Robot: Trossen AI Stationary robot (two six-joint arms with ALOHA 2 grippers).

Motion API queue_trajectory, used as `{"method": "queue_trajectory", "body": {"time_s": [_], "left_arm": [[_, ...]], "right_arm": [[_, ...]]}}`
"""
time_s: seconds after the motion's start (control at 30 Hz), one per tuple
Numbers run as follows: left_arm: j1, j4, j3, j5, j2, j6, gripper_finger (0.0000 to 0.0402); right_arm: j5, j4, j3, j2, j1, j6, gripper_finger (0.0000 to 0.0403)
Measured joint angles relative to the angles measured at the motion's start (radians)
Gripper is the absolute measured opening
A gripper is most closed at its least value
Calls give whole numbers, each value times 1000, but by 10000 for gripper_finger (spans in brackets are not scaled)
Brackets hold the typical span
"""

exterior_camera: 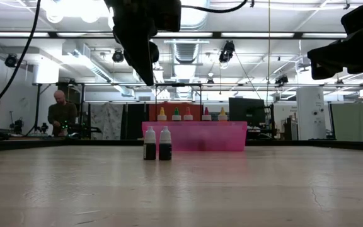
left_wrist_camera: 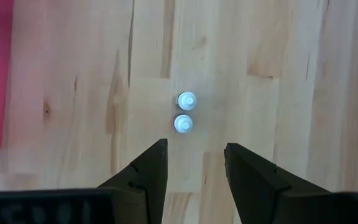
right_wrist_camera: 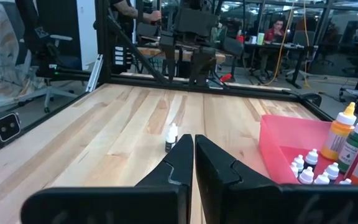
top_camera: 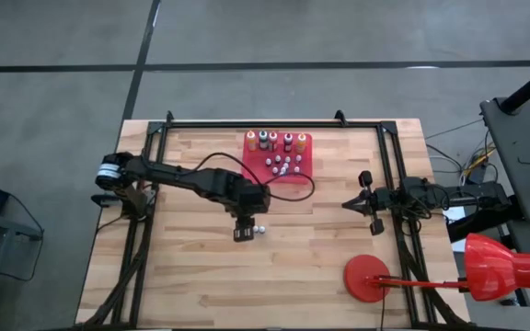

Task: Pick & Place food coloring
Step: Put the small red food coloring bottle into the pink bin

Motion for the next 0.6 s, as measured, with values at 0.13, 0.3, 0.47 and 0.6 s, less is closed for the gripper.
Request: {"method": "queue_trajectory", "body": {"time_s": [0.13,0.3,0.47,0.6], "left_arm": [[-7,13,1,3,0,8,131],[-6,24,2,3,5,22,131],[-10,27,2,0,17,55,131],[-15,24,1,-1,47,67,131]], "right_arm": [[0,0,0,0,0,1,8],[0,0,0,0,0,0,8],[0,0,0,0,0,-1,8],[0,0,0,0,0,0,8]]}}
